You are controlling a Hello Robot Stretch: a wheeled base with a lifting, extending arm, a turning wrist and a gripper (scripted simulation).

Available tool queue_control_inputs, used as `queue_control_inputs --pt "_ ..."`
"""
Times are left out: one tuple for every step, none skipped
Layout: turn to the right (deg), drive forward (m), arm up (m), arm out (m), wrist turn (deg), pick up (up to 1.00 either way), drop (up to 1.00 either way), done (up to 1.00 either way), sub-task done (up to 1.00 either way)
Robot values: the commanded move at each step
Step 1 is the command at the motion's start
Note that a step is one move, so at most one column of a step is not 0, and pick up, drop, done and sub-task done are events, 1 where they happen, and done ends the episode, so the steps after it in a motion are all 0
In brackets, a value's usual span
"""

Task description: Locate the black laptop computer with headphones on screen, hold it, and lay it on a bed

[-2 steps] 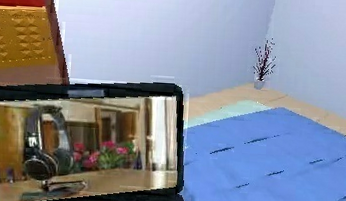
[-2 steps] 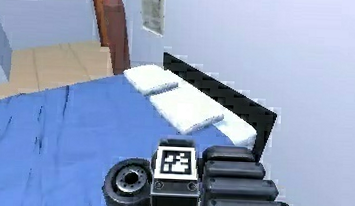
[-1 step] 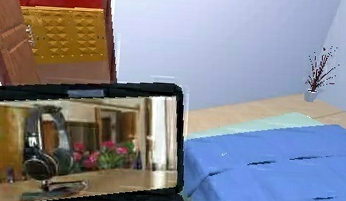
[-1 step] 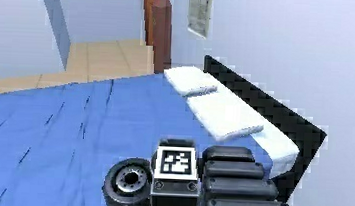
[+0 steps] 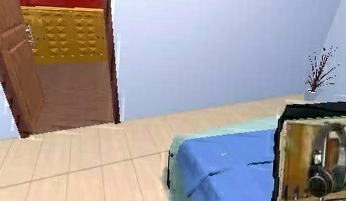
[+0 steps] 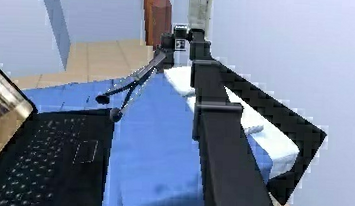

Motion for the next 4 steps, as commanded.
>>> queue_control_inputs --pt "0.0 0.00 0.00 0.00 39.0 0.00 0.00 0.00 0.00" --pt "0.0 0.00 -0.22 0.00 0.0 0.00 0.00 0.00 0.00" --pt "0.0 0.00 -0.32 0.00 0.0 0.00 0.00 0.00 0.00" --pt "0.0 0.00 0.00 0.00 0.0 0.00 1.00 0.00 0.00"
